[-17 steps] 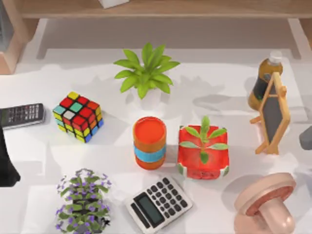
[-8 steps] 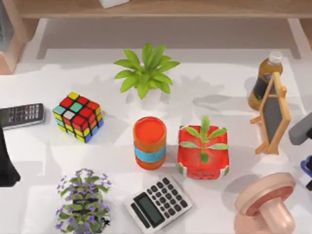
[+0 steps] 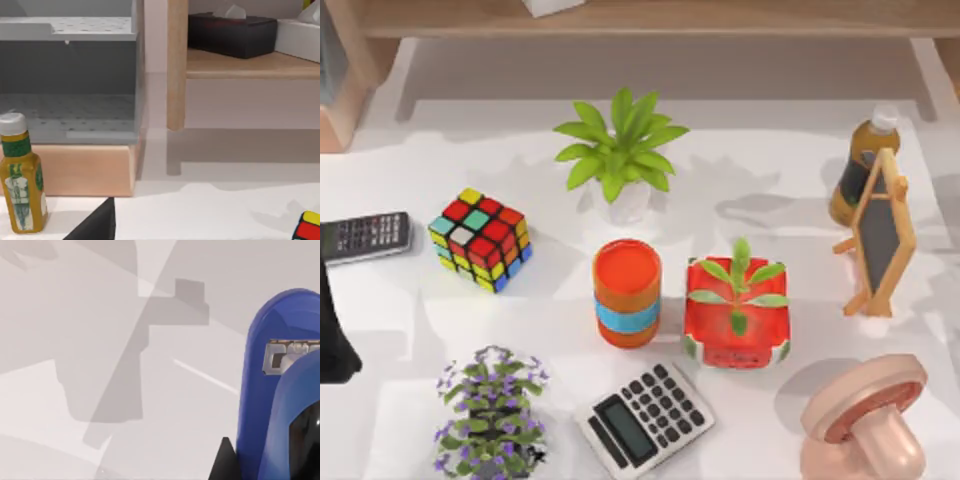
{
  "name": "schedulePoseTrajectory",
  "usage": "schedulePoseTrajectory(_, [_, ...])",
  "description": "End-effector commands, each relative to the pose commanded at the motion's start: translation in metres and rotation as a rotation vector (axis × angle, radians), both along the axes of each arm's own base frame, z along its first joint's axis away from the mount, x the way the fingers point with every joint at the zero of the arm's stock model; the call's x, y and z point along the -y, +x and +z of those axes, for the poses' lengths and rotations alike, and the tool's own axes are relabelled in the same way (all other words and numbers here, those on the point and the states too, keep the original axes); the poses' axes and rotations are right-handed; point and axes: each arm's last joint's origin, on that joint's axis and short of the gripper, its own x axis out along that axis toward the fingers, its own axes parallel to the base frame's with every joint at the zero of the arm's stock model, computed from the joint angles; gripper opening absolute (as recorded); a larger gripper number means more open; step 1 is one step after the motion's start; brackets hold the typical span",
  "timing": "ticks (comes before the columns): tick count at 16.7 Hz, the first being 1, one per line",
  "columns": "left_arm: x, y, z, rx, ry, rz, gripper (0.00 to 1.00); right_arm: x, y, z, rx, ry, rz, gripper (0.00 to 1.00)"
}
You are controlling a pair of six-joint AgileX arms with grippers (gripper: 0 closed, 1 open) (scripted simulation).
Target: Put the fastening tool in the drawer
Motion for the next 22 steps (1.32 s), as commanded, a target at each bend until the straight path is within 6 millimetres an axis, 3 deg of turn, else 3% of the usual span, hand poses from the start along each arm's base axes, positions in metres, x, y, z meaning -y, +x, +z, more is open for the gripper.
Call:
schedulePoseTrajectory(6, [0.0,0.0,0.0,0.0,0.0,0.0,1.0,0.083,0.052,0.083,0.168,0.042,-0.301,0.0])
schedulePoseTrajectory(10, [0.0,0.0,0.0,0.0,0.0,0.0,1.0,0.13,0.103,0.103,0.267,0.031,-0.394,0.0])
schedulePoseTrajectory(13, [0.0,0.0,0.0,0.0,0.0,0.0,1.0,0.151,0.144,0.084,0.275,0.016,-0.412,0.0])
schedulePoseTrajectory(16, [0.0,0.0,0.0,0.0,0.0,0.0,1.0,0.161,0.173,0.032,0.164,0.006,-0.411,0.0])
schedulePoseTrajectory(19, [0.0,0.0,0.0,0.0,0.0,0.0,1.0,0.163,0.185,-0.012,0.03,-0.013,-0.404,0.0])
schedulePoseTrajectory(22, [0.0,0.0,0.0,0.0,0.0,0.0,1.0,0.161,0.188,-0.03,-0.046,-0.041,-0.398,0.0])
